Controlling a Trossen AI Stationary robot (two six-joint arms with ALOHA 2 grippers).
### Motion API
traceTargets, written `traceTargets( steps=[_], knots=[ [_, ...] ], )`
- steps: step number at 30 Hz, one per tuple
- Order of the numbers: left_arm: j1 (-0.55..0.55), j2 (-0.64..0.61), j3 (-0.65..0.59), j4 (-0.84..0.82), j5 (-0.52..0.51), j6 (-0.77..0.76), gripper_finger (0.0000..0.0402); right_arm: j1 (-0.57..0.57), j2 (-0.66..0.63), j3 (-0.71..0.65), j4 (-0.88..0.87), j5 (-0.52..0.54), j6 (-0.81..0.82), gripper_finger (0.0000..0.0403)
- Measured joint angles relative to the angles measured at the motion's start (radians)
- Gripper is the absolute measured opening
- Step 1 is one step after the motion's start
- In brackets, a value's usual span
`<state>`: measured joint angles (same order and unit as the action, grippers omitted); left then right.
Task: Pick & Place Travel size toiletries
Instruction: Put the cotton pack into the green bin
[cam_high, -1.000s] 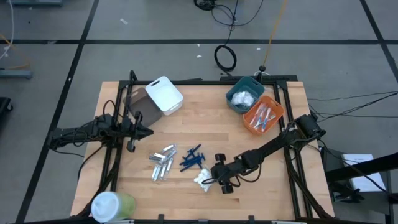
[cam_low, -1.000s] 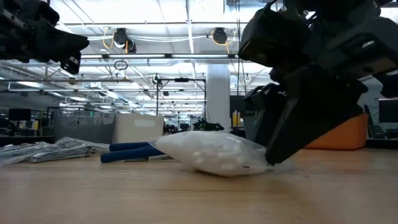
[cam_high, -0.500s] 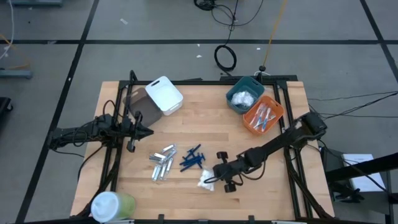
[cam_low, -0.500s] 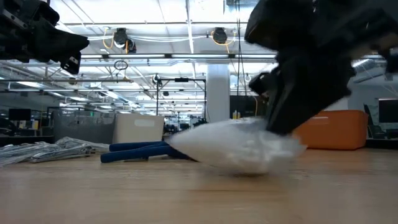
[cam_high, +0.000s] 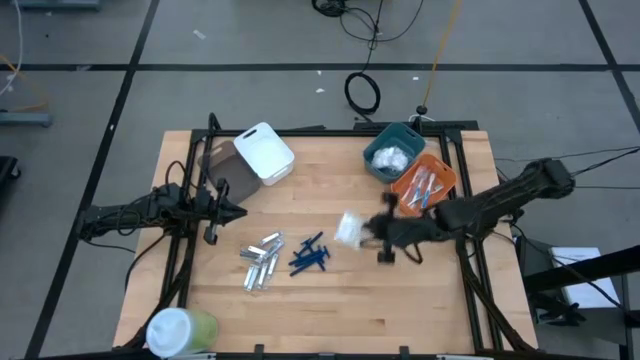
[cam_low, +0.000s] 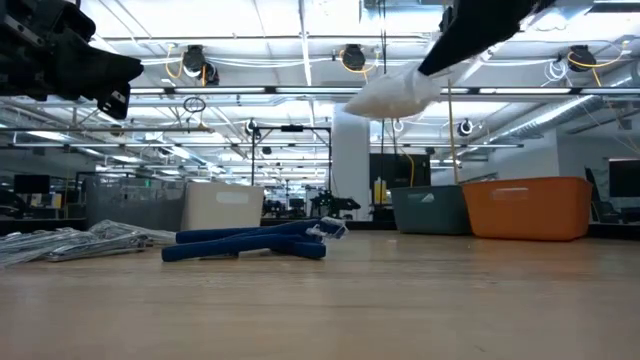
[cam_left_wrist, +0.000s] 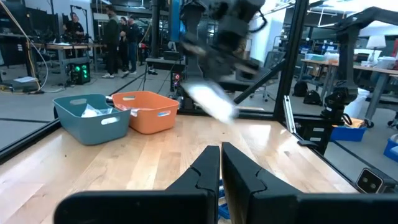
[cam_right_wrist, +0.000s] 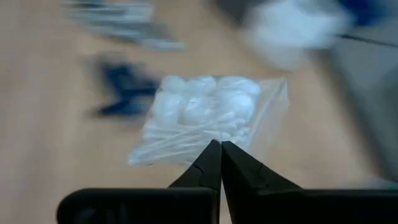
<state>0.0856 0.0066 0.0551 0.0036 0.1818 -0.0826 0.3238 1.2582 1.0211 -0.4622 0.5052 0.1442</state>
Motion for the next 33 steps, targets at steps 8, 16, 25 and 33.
traceTargets(
  steps=[8, 16, 25, 33],
  knots=[
    [0.0, 0.0, 0.0, 0.0, 0.0, 0.0, 0.0015, -0.204, -0.167, 0.0, -0.183, 0.34, 0.0, 0.0001],
    [0.0, 0.0, 0.0, 0.0, 0.0, 0.0, 0.0015, -0.453, -0.178, -0.003, -0.244, 0.333, -0.001, 0.0001],
    [0.0, 0.0, 0.0, 0.0, 0.0, 0.0, 0.0015, -0.72, -0.177, -0.18, -0.029, 0.306, -0.158, 0.0001],
    [0.0, 0.0, 0.0, 0.0, 0.0, 0.0, 0.0015, -0.869, -0.177, -0.285, 0.202, 0.061, -0.136, 0.0018]
  ],
)
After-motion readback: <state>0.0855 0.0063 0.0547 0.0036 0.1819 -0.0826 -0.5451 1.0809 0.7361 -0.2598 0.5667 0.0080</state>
